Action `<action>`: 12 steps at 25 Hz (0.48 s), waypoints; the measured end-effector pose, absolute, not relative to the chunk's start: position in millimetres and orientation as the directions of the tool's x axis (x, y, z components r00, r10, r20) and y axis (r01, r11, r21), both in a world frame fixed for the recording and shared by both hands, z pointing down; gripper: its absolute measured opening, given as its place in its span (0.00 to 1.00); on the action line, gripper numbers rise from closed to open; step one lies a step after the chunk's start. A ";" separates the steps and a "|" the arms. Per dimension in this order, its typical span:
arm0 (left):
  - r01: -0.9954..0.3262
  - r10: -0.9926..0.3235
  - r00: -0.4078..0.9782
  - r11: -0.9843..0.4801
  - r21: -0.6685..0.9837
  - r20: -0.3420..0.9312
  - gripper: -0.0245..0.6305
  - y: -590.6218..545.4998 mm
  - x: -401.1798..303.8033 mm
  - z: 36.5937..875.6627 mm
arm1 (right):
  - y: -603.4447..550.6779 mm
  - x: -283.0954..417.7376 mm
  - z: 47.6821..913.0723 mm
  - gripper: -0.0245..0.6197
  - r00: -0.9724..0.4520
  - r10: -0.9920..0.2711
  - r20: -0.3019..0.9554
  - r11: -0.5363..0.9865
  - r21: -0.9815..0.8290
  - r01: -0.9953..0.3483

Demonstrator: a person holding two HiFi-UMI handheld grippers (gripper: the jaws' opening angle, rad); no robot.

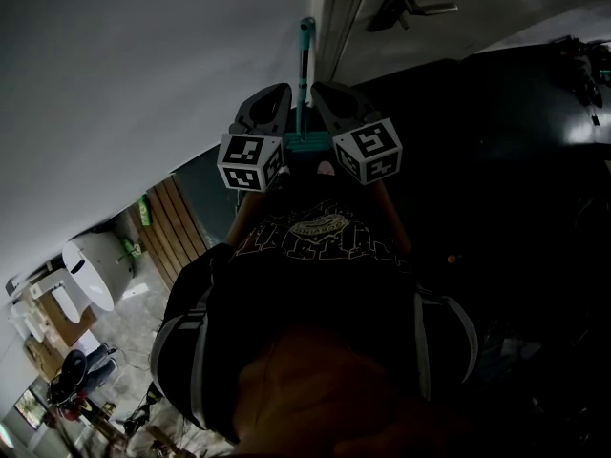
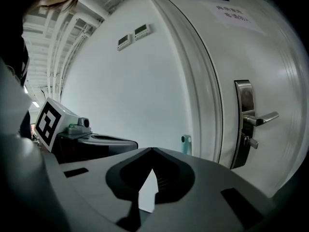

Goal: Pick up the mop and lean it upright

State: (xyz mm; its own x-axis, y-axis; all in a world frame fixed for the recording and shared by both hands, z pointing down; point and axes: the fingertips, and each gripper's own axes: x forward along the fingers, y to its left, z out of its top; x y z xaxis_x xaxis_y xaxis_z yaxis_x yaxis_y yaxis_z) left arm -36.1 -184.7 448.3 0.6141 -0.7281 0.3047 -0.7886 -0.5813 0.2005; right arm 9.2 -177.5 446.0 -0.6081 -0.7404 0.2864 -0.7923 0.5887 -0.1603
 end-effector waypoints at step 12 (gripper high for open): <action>-0.786 -0.727 0.618 -0.583 0.205 0.300 0.11 -184.1 -31.9 446.6 | -177.0 9.1 443.9 0.07 -0.617 -0.735 0.281 0.596 -0.166 -0.785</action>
State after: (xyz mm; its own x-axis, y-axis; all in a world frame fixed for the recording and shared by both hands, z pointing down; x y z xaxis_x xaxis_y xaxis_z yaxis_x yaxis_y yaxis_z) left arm -31.9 -184.1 446.6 0.6180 -0.7266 0.3003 -0.7858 -0.5835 0.2053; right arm 9.1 -177.0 443.9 -0.6172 -0.7347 0.2815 -0.7855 0.5962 -0.1663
